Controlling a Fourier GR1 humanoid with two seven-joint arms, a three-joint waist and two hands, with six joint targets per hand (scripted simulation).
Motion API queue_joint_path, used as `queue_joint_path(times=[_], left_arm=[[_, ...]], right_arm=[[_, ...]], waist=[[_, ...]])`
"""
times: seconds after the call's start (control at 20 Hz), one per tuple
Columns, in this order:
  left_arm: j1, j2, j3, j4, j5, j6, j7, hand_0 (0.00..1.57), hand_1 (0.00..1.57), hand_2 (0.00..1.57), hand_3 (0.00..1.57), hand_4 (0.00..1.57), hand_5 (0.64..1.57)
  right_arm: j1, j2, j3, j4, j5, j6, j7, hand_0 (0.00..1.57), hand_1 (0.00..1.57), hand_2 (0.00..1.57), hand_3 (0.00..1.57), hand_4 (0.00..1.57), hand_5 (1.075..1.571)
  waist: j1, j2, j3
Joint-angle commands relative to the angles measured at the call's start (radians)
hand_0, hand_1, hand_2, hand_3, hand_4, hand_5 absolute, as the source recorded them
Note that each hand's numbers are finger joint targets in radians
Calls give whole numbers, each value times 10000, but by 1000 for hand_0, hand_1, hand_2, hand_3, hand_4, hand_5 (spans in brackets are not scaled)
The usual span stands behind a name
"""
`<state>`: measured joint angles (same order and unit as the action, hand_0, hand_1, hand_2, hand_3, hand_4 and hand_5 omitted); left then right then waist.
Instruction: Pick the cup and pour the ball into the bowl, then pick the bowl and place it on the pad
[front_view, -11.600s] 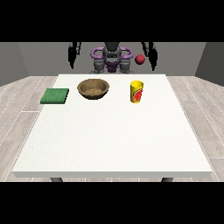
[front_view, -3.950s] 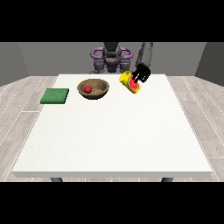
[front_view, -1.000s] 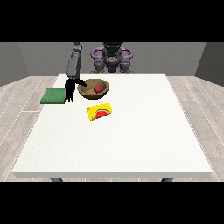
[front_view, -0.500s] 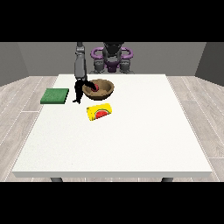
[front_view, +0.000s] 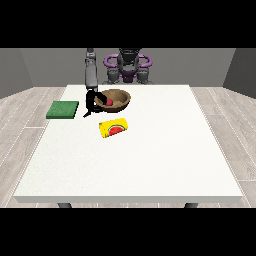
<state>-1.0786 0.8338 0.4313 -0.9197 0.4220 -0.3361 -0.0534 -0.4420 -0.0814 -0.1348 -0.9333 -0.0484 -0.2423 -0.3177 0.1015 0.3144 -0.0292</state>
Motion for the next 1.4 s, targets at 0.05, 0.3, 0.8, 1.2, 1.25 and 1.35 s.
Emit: queue_joint_path(times=[0.05,0.3,0.8,1.2,1.25,1.35], left_arm=[[665,-131,51,696,-179,-163,-502,0,0,0,0,0,1546],[1870,250,453,1979,-419,-502,-1311,0,0,0,0,0,1547],[1887,1603,1084,2461,-95,-1145,-1779,0,0,0,0,0,1539],[1399,1031,541,1179,-187,-164,-1255,0,0,0,0,0,1531],[1516,942,602,1029,-132,-18,-1262,0,0,0,0,0,1535],[1454,1343,745,1133,40,-429,-1197,0,0,0,0,0,1533]], right_arm=[[254,-310,906,2,1226,-878,2151,1571,1571,1571,1571,1167,1473],[-306,-1373,1534,-1470,1511,30,5506,1571,1571,1571,1571,1263,1464],[-1062,-2994,500,-1202,1026,1524,5116,1571,1571,1571,1571,1295,1514],[-1910,-4272,-705,691,564,2483,3993,1571,1571,1571,1571,1305,1533],[-1727,-4458,-1014,959,284,2800,3463,1571,1571,1571,1571,1297,1534],[-1875,-4725,-1289,1149,153,2972,3159,1571,1571,1571,1483,1309,1532]], waist=[[-351,-374,257],[-1266,-1720,254],[-1608,-464,293],[-1400,-53,309],[-1395,5,312],[-1273,226,307]])
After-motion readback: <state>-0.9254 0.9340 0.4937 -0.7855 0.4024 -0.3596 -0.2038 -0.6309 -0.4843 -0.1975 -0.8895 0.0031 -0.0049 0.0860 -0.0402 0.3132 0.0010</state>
